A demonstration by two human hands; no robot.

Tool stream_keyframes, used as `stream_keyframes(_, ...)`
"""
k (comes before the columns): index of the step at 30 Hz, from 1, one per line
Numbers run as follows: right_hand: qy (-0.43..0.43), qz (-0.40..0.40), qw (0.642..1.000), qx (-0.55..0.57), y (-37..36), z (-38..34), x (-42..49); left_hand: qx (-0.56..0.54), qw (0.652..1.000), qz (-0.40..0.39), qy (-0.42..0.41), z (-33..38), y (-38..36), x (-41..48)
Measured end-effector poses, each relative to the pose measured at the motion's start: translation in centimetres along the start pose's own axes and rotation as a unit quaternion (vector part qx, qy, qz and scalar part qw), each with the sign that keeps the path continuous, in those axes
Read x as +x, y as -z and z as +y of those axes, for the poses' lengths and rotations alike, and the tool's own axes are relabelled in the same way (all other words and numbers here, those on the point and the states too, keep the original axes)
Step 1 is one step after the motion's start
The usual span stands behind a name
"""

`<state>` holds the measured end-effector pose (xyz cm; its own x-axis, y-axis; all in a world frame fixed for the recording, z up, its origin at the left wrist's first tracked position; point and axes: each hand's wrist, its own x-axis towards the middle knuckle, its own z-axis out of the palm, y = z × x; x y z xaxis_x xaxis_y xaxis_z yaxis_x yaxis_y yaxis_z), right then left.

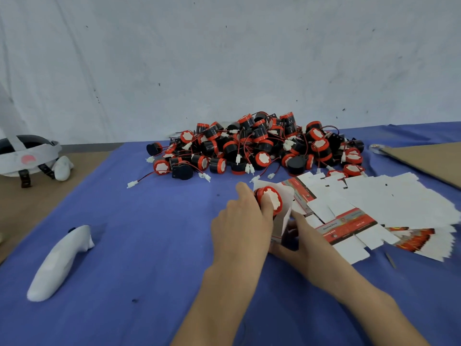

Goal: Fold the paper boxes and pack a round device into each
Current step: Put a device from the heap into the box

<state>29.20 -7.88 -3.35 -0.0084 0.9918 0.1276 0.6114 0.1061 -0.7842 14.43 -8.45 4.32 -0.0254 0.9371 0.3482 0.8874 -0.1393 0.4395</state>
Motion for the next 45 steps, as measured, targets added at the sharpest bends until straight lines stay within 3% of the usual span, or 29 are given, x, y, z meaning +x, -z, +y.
stream_keyframes(6, -0.002, 0.036, 0.999, 0.003, -0.3, -0.3, -0.4, 0.075, 0.994, -0.072, -0.009, -1.0, -1.2, -0.1)
stream_keyframes(11, 0.018, 0.041, 0.999, 0.007, -0.4, -0.4, -1.0, 0.167, 0.981, -0.081, -0.055, -1.6, -1.7, 0.3)
stream_keyframes(16, 0.012, 0.065, 0.991, 0.116, -0.8, -1.6, -1.5, 0.161, 0.980, -0.077, -0.085, -1.8, -1.9, 0.4)
stream_keyframes(22, -0.048, 0.190, 0.959, 0.206, -0.6, -1.3, -0.4, 0.076, 0.966, -0.173, -0.176, -0.9, -1.5, -0.7)
stream_keyframes(26, -0.087, 0.202, 0.950, 0.224, 0.1, -0.6, 0.2, 0.035, 0.954, -0.199, -0.221, -1.2, -1.5, -0.9)
stream_keyframes(33, -0.079, 0.187, 0.961, 0.188, -0.1, -0.6, 0.0, -0.096, 0.971, -0.116, -0.186, -1.8, -0.7, -0.3)
stream_keyframes(40, -0.079, 0.174, 0.967, 0.169, -0.1, -0.4, 0.2, -0.029, 0.976, -0.004, -0.215, -1.8, -1.7, -0.2)
stream_keyframes(45, -0.064, 0.168, 0.969, 0.172, 0.0, -0.4, 0.0, 0.018, 0.963, 0.015, -0.270, -2.4, -2.7, 0.2)
